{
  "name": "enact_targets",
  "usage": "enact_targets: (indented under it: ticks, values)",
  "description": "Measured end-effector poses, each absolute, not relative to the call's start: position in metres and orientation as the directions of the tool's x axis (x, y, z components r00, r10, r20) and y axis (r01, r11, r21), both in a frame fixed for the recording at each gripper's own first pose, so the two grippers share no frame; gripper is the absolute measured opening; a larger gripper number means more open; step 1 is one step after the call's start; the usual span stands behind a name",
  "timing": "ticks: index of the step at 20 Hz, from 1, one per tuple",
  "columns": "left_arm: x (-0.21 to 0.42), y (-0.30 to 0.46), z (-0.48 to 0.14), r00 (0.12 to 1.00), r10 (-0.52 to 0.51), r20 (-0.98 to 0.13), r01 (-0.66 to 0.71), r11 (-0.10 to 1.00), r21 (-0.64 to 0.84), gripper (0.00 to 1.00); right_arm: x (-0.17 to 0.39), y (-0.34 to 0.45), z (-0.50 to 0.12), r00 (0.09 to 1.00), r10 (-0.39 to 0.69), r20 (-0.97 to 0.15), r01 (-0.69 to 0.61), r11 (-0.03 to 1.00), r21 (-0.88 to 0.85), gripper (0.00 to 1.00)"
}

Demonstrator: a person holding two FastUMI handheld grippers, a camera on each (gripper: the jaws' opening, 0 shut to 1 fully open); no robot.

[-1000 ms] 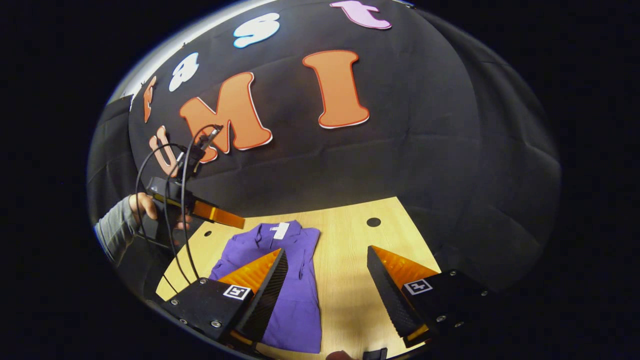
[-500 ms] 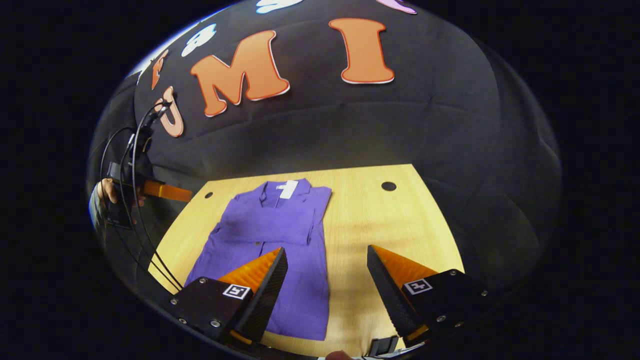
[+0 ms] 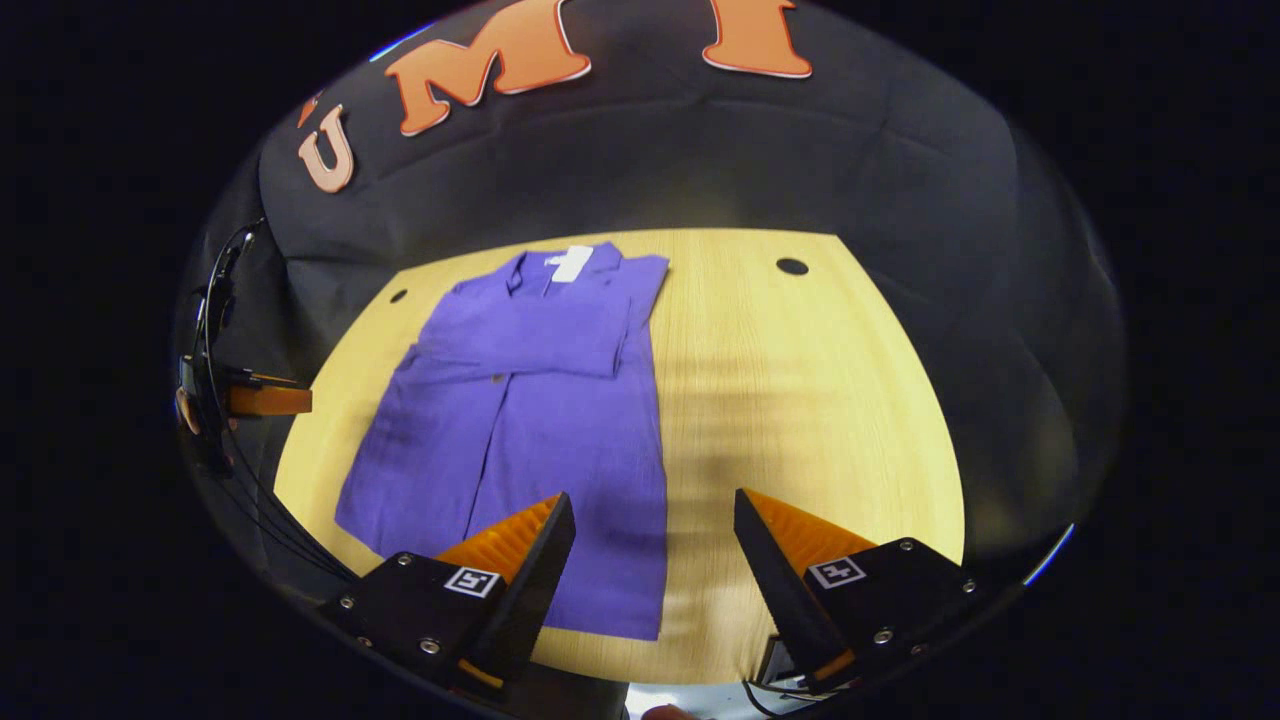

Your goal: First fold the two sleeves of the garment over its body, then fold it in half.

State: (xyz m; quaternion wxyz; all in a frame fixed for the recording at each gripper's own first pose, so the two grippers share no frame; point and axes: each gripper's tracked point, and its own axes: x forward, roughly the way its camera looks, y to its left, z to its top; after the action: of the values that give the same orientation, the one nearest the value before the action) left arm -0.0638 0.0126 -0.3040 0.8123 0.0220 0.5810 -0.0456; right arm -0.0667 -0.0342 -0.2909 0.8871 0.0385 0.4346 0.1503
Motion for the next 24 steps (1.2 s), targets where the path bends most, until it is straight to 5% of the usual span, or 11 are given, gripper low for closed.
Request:
enact_targets:
  ticks: [8,16,24]
  values:
    - [-0.124,0.022,-0.356,0.234,-0.014,-0.972,0.030,1.000,-0.007,0.86,-0.132,-0.019,-0.355,0.395,0.275,-0.877,-0.258,0.949,0.182,0.97]
    - [-0.167,0.037,-0.407,0.117,0.028,-0.993,0.007,1.000,0.029,0.85,-0.164,-0.015,-0.389,0.269,0.270,-0.925,-0.149,0.960,0.237,0.96]
    - [-0.190,0.041,-0.434,0.034,0.005,-0.999,-0.011,1.000,0.005,0.84,-0.175,-0.010,-0.401,0.200,0.245,-0.949,-0.129,0.966,0.222,0.81]
